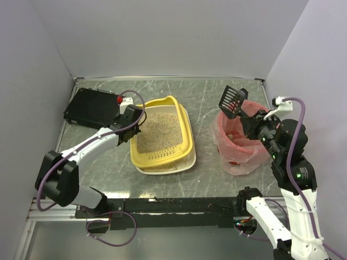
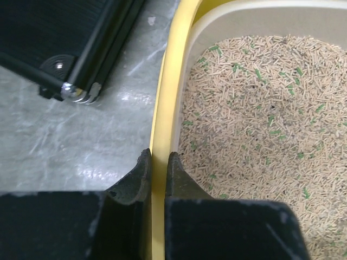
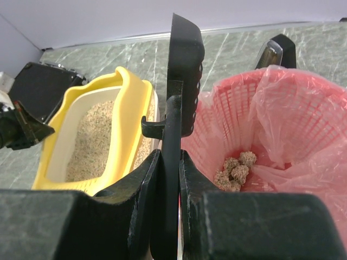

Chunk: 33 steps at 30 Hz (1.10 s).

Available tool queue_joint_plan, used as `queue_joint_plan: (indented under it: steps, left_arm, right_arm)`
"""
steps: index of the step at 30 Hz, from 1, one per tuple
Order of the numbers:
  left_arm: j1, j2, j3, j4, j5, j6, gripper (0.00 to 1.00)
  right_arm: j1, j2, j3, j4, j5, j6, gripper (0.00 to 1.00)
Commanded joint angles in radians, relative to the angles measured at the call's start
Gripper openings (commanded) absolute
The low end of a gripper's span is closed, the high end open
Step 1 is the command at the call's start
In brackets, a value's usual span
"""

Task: Clean the litter box

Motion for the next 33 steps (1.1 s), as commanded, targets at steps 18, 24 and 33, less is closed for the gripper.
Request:
queue_joint_plan:
  steps: [18,24,33]
  left_arm:
    - [-0.221,-0.064,-0.026,-0.139,-0.321,-0.151,0.01]
    - [-0.283,0.005,0.006,-0.154,-0.394,-0.154,0.01]
    - [-0.315,0.021,0.081,-0.17,-0.394,-0.119,0.01]
  right_arm:
    - [0.013,0.013,-0.088,0.232,-0.264,0.033,0.0]
    - [0.047,0.06,-0.122,0.3,-0.295,0.053,0.0]
    - [0.061,0.071,-0.139,0.323,-0.266,0.059,0.0]
